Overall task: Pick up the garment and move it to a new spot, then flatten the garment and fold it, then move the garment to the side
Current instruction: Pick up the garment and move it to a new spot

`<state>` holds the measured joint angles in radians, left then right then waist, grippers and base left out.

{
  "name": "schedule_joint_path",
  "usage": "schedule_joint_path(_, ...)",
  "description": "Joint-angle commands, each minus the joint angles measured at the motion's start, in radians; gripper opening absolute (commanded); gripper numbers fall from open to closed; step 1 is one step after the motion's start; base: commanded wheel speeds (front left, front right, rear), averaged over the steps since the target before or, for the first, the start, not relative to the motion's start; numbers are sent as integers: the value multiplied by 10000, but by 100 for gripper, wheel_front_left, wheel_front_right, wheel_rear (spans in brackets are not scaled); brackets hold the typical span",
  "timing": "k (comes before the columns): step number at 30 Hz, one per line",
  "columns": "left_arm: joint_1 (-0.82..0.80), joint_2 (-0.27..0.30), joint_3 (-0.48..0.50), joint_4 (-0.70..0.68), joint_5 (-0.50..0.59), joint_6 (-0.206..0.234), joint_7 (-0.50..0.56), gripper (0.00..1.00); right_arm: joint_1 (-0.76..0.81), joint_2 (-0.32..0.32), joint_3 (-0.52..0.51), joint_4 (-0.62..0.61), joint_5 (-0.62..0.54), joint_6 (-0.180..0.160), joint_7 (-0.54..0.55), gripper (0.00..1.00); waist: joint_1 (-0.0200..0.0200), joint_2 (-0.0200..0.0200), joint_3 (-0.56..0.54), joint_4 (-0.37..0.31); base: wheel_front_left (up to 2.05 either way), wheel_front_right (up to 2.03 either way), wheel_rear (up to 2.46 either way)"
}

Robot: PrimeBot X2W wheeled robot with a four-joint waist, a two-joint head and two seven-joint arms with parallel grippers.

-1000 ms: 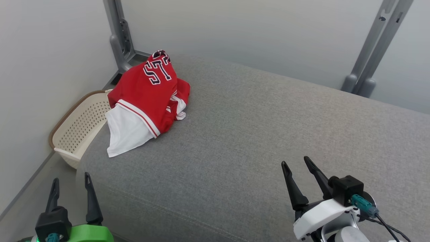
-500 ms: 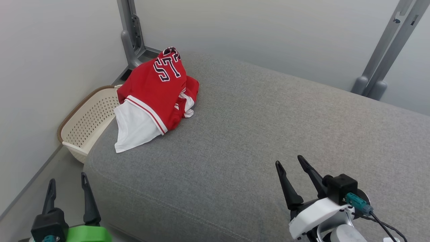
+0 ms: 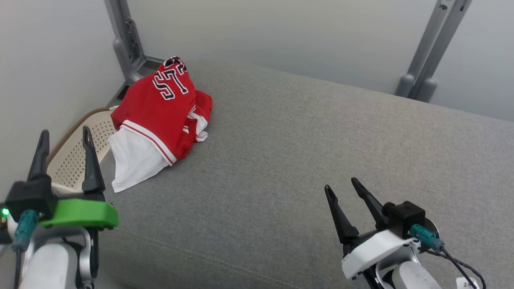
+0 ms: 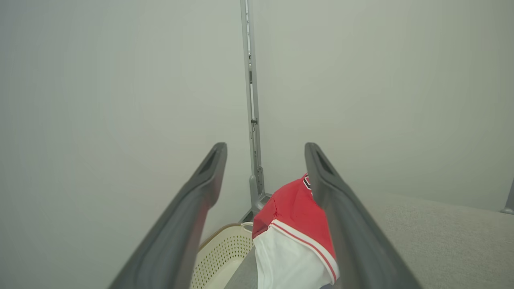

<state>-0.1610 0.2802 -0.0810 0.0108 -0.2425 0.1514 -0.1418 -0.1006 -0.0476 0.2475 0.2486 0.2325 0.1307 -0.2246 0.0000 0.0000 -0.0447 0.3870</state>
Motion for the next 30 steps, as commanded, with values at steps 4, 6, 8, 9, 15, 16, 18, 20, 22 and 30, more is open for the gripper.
schedule_joint_path(4, -1358, 227, 73, 475, -184, -307, 40, 100, -362, -51, 31, -206, -231, 1, 102, 100, 0, 0, 758, -865, 0, 0, 0)
schedule_joint_path(6, -1962, 294, 52, 746, -265, -453, 94, 100, -497, -52, 10, -299, -317, 1, 158, 100, 0, 0, 970, -1104, 0, 0, 0)
schedule_joint_path(8, -2600, 338, 93, 1024, -367, -579, 31, 100, -619, -51, -69, -429, -450, 1, 223, 100, 0, 0, 1199, -1325, 0, 0, 0)
schedule_joint_path(9, -2854, 381, 125, 1179, -422, -633, 78, 100, -702, -49, -55, -509, -488, 1, 277, 100, 0, 0, 1330, -1466, 0, 0, 0)
schedule_joint_path(15, -4396, 690, 204, 2315, -606, -988, 262, 100, -1011, -48, -31, -874, -584, 1, 376, 100, 0, 0, 1912, -2259, 0, 0, 0)
schedule_joint_path(16, -4599, 748, 186, 2542, -635, -1073, 330, 100, -1039, -48, -43, -915, -583, 1, 367, 100, 0, 0, 1986, -2369, 0, 0, 0)
schedule_joint_path(18, -5021, 835, 299, 2948, -784, -1170, 277, 100, -1126, -49, -41, -1009, -548, 1, 375, 100, 0, 0, 2157, -2604, 0, 0, 0)
schedule_joint_path(20, -5313, 984, 327, 3389, -846, -1299, 368, 100, -1239, -53, -14, -1110, -549, 1, 355, 100, 0, 0, 2351, -2867, 0, 0, 0)
schedule_joint_path(22, -5640, 1106, 313, 3870, -916, -1440, 491, 100, -1294, -50, -5, -1175, -524, 1, 330, 100, 0, 0, 2526, -3080, 0, 0, 0)
schedule_joint_path(30, -6563, 1525, 411, 5650, -1082, -1752, 502, 100, -1543, -42, -14, -1282, -458, 1, 295, 100, 0, 0, 3081, -3727, 0, 0, 0)
